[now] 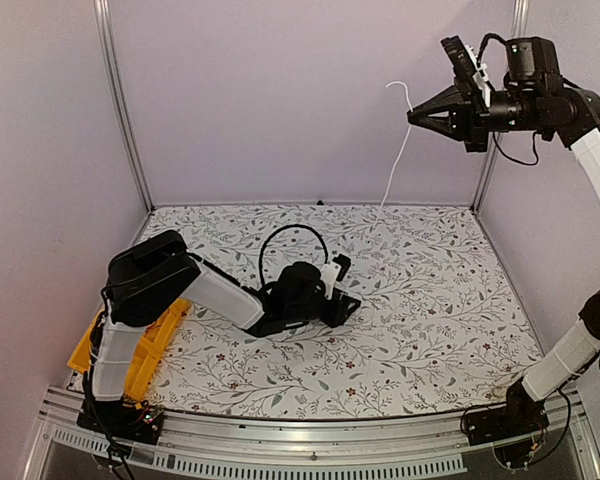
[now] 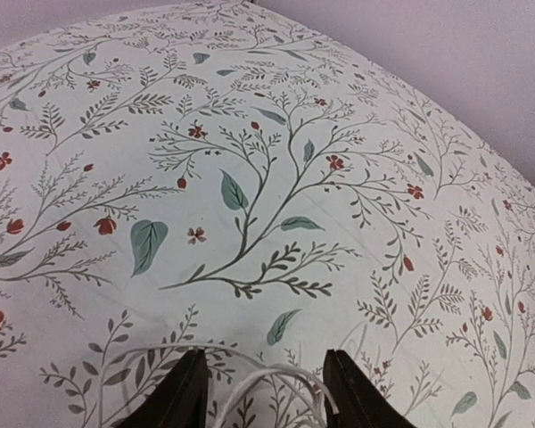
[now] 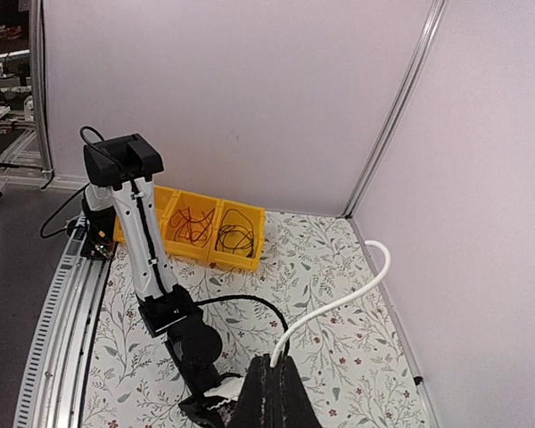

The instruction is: Untangle the cables

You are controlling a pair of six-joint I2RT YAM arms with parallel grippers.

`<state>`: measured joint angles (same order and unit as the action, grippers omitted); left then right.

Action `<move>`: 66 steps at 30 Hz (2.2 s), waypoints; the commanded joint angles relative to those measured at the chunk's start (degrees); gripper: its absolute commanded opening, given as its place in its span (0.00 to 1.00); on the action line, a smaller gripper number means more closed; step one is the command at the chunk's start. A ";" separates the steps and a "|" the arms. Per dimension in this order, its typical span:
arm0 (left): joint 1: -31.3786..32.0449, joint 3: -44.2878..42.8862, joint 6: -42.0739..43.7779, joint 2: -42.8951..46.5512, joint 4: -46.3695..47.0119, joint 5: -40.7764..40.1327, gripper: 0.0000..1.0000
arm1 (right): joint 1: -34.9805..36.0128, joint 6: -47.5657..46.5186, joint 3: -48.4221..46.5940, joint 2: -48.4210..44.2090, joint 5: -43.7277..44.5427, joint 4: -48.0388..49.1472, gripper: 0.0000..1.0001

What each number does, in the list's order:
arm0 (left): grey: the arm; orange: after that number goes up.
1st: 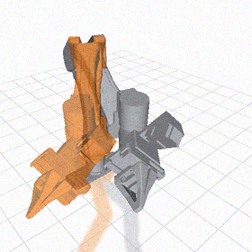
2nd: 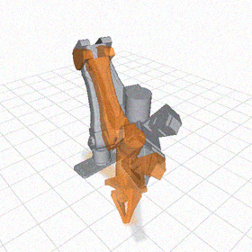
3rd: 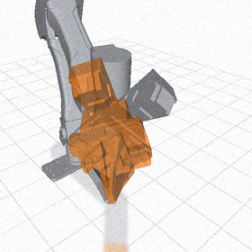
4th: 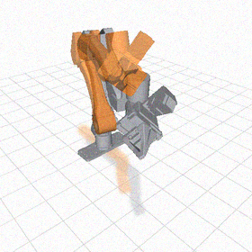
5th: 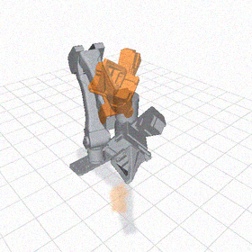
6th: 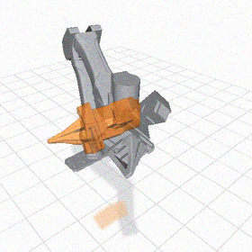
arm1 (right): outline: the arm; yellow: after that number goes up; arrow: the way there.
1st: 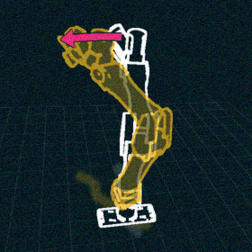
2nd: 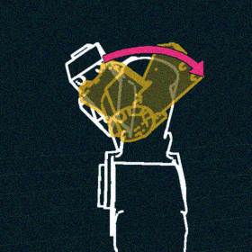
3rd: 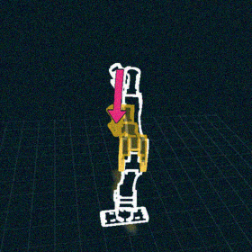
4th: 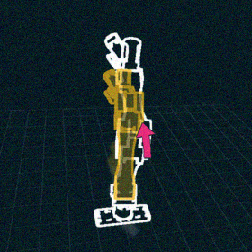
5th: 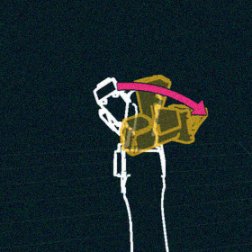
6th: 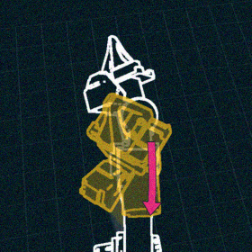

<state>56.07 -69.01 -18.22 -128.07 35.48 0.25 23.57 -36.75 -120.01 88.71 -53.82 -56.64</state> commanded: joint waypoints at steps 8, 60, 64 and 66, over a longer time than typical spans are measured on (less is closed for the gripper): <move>-1.53 1.94 -3.11 -2.00 0.24 -0.08 0.46 | -10.03 4.11 -20.86 -1.60 0.92 3.62 0.00; 0.42 7.68 9.13 18.87 -6.31 10.91 0.10 | 13.57 -11.85 50.95 -1.34 28.01 25.33 0.77; 0.62 7.65 9.12 19.16 -6.99 10.74 0.10 | 14.91 -12.26 50.52 1.17 27.41 26.04 0.69; 0.68 7.86 9.01 19.37 -7.17 10.51 0.10 | 14.92 -11.48 50.57 1.76 27.95 26.87 0.38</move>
<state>55.94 -60.34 -8.67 -108.47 29.39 10.09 38.06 -48.21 -68.10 89.32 -27.31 -31.88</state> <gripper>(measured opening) 0.102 0.615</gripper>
